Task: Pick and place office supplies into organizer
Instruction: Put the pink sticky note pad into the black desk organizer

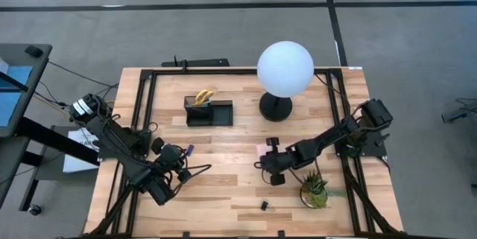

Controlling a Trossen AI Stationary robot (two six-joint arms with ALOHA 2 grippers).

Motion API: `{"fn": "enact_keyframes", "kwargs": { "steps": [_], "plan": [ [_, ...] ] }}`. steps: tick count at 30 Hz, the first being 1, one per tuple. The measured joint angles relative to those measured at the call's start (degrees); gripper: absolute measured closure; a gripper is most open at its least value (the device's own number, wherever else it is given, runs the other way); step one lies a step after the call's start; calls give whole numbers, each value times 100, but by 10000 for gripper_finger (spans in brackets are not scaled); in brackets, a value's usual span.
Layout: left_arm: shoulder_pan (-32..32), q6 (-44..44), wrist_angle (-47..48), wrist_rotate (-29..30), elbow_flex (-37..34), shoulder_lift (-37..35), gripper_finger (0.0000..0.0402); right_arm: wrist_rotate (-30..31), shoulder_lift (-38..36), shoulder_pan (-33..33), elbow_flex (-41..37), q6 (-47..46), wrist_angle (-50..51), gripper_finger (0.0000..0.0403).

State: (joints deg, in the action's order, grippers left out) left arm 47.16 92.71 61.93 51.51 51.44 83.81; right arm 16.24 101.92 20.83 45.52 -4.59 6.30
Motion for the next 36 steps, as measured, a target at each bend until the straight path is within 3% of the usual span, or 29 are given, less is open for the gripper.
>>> {"fn": "enact_keyframes", "kwargs": {
  "steps": [9,13,24,32,36],
  "plan": [
    [2,2,0,4,0,0,346,196,45,-175,93,457,-1174,402],
    [2,2,2,6,0,0,346,500,40,-317,368,856,-1198,403],
    [2,2,0,-2,0,0,346,486,27,-658,734,1268,-1378,403],
    [2,0,0,4,0,0,346,469,60,-683,745,1852,-2520,403],
    [2,-1,1,37,0,0,346,485,60,-848,748,2629,-3345,403]
  ]
}}
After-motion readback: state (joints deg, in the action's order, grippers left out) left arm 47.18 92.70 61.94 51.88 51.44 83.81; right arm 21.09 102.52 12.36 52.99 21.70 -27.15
